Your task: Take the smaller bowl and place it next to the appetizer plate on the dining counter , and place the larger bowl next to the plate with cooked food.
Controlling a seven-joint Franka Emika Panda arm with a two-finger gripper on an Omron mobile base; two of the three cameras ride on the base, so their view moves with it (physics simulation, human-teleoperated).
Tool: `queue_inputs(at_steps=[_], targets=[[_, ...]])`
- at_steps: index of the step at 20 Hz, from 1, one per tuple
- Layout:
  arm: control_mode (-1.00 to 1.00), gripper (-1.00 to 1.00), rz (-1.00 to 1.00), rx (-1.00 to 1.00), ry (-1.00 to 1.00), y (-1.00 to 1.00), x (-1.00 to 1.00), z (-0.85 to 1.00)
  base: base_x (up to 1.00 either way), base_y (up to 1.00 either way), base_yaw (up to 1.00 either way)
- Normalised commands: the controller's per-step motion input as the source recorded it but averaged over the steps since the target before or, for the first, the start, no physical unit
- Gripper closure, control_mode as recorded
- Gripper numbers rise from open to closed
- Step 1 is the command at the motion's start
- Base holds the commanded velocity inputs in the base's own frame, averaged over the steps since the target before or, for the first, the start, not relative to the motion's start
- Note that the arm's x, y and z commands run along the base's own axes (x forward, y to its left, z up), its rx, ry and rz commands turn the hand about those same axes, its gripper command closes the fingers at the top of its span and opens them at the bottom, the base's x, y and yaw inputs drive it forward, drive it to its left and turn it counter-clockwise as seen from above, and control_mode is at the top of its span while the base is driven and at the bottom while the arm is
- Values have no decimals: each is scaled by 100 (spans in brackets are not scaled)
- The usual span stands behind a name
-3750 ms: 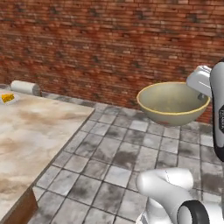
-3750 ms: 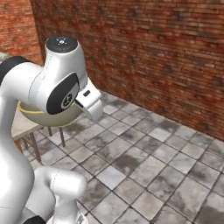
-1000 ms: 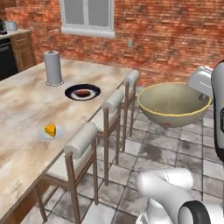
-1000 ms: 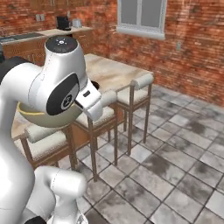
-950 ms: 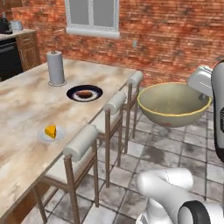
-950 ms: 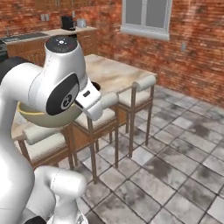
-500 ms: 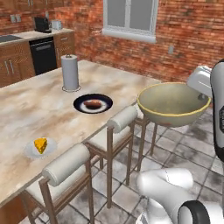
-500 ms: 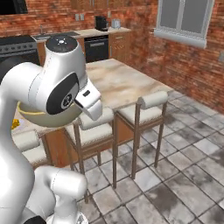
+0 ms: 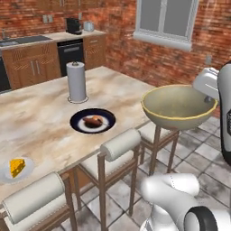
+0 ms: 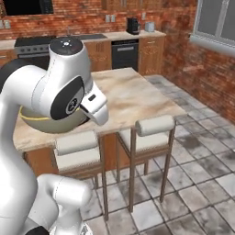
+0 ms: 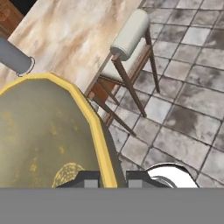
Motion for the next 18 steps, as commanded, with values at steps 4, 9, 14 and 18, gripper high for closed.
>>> queue_inputs(at_steps=[4,9,14,18], targets=[[100,100,0,0,0,0,0,0,88,-20,32],[100,100,0,0,0,0,0,0,92,-13,35],[100,100,0,0,0,0,0,0,90,-21,38],[100,100,0,0,0,0,0,0,82,-23,39]])
